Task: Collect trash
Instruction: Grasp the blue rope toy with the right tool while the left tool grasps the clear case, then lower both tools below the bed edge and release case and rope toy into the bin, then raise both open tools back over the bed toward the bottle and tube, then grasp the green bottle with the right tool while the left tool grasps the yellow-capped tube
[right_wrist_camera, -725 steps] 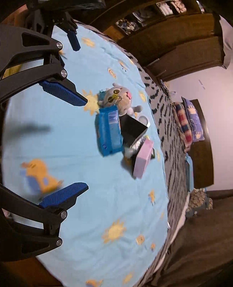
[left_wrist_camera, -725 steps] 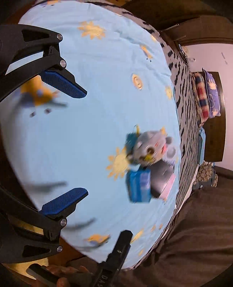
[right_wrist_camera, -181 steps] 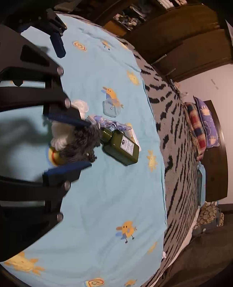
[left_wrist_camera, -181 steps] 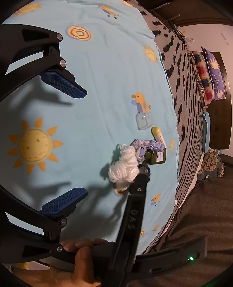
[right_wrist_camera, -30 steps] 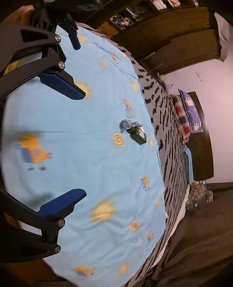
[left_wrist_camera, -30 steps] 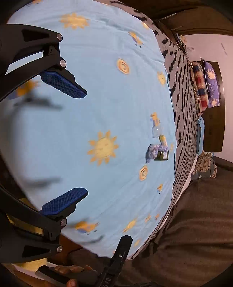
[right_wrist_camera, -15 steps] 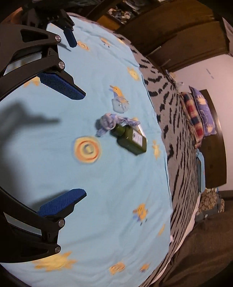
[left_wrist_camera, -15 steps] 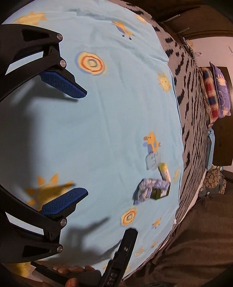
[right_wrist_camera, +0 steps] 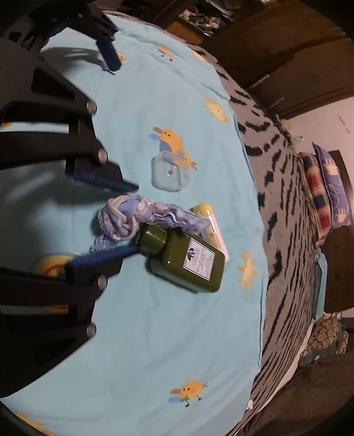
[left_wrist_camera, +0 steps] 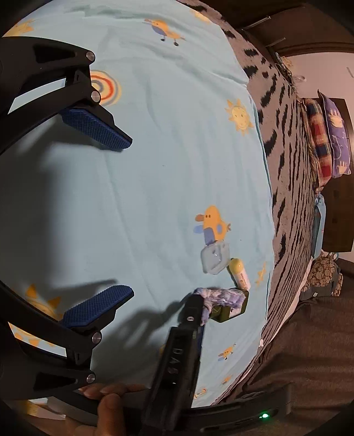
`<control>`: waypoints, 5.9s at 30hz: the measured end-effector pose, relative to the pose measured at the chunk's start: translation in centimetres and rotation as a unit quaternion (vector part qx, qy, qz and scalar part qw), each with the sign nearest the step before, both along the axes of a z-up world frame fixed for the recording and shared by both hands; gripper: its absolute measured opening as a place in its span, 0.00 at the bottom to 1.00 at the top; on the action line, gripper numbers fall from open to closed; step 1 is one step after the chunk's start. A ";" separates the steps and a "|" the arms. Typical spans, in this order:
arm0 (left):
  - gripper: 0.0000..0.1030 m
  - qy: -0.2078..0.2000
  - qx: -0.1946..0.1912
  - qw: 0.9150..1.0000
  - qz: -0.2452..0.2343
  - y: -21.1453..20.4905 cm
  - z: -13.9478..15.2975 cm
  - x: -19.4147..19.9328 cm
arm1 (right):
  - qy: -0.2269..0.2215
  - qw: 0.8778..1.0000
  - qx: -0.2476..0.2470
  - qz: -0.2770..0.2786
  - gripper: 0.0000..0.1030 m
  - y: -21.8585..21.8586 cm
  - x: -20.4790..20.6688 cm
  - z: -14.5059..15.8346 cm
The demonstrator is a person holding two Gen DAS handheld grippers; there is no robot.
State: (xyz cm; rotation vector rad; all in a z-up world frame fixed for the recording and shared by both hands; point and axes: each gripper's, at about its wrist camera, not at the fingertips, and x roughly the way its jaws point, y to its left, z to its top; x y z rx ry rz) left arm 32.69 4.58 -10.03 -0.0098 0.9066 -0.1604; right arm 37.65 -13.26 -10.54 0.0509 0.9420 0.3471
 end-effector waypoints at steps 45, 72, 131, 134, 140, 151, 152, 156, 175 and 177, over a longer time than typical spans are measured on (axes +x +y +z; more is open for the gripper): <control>0.35 -0.013 -0.016 0.999 -0.046 -6.0 1.0 7.3 | -0.069 0.996 0.050 -0.013 0.27 -8.9 -5.6 4.5; 0.35 -0.063 -0.043 0.992 -0.097 -7.1 5.5 -22.7 | -0.072 0.997 0.038 -0.016 0.27 -11.2 -28.1 5.8; 0.88 0.128 0.007 0.989 -0.068 -9.1 -13.3 -31.1 | 0.087 0.989 0.007 -0.118 0.86 -14.6 -36.0 -11.5; 0.92 0.090 0.006 0.994 -0.065 -8.8 -9.9 -31.1 | 0.047 0.991 0.017 -0.125 0.92 -15.4 -36.0 -8.1; 0.92 0.027 -0.004 0.998 -0.057 -7.5 -3.2 -29.7 | -0.022 0.993 0.017 -0.115 0.97 -15.5 -34.8 -1.7; 0.92 -0.038 0.015 0.998 -0.041 -5.4 3.4 -21.8 | -0.091 0.992 0.000 -0.084 0.97 -13.0 -27.2 5.1; 0.92 -0.039 0.016 0.998 -0.037 -5.1 3.8 -20.3 | -0.090 0.992 0.000 -0.083 0.97 -12.7 -26.3 5.4; 0.92 -0.043 0.016 0.999 -0.022 -3.9 4.3 -16.4 | -0.089 0.993 0.000 -0.082 0.97 -11.8 -21.8 6.1; 0.92 -0.009 0.012 1.000 -0.004 -1.2 1.7 -0.9 | -0.045 0.996 0.020 -0.069 0.80 -3.3 -0.9 3.6; 0.92 -0.008 0.010 1.000 -0.004 -1.1 1.6 -0.1 | -0.039 0.997 0.018 -0.069 0.76 -2.6 0.5 3.1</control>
